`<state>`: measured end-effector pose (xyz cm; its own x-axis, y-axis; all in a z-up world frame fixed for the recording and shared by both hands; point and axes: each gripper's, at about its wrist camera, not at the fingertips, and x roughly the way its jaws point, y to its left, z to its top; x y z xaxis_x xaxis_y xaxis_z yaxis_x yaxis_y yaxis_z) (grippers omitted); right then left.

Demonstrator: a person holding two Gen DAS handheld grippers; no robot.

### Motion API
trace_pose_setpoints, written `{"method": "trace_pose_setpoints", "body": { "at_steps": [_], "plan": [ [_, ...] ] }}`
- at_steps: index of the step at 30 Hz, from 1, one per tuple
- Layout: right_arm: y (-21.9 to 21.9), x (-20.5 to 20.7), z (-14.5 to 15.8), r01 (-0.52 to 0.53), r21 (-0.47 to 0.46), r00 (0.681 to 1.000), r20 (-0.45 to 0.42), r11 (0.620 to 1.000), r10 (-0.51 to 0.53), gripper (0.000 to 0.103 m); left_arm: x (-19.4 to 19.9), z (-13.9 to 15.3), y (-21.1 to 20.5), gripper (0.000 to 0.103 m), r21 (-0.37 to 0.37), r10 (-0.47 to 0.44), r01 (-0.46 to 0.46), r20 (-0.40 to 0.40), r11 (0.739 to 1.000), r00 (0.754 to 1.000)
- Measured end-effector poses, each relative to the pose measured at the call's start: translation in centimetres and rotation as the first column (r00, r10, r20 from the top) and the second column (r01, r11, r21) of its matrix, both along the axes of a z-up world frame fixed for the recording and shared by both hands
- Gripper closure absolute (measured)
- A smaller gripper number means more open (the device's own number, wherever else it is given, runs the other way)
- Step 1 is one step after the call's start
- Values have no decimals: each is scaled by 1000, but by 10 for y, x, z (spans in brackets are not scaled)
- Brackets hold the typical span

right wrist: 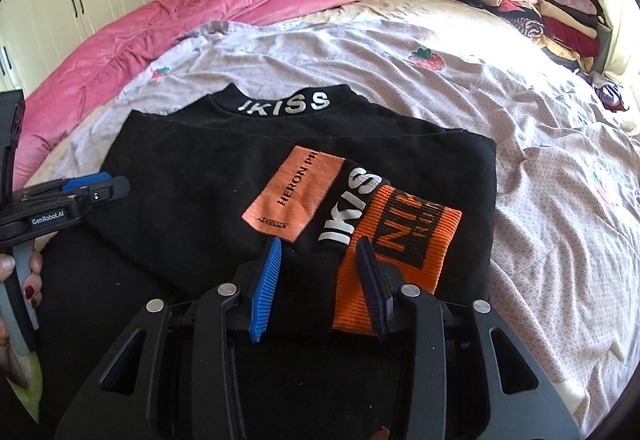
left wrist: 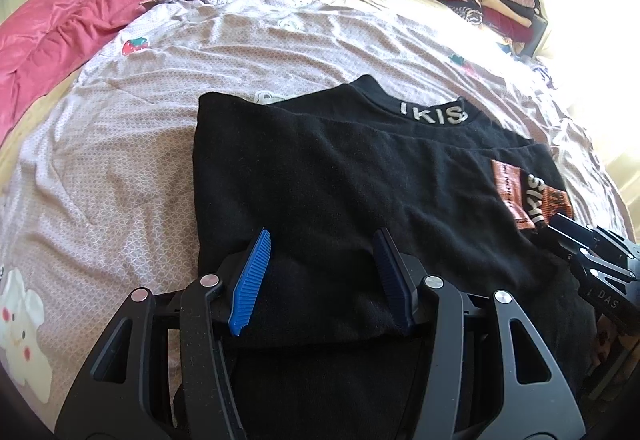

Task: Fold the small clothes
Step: 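Grasp the sweatshirt side edge with the left gripper and fold it inward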

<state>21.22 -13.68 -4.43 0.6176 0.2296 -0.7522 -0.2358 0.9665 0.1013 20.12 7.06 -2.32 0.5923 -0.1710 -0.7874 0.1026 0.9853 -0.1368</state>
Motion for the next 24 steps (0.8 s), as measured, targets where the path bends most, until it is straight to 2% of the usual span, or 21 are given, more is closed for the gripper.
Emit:
{"method": "trace_pose_setpoints", "body": {
  "at_steps": [3,6,8,10,13,19,24],
  "plan": [
    [-3,-4,4,2,26,1000,5,1000,-2,62,-5,5,1,57,30,6,-6,22,1000,1000],
    [-4,-9,9,8,43,1000,16,999,-9,58,-9,10,5,57,12,11,-12,36,1000,999],
    [-6,-12,12,13,53,1000,22,999,-14,51,-13,15,7,54,10,17,-17,48,1000,999],
    [-8,-16,15,20,59,999,33,998,-22,45,-17,20,10,43,18,28,-29,65,999,997],
    [-12,-22,22,34,70,998,50,997,-38,34,-24,29,14,38,29,43,-46,95,999,995],
    [-21,-34,32,50,83,995,78,995,-56,26,-40,47,31,21,11,90,-93,145,996,985],
    [-28,-49,44,58,85,992,105,995,-67,24,-60,62,43,13,-8,107,-108,181,994,978]
  ]
}}
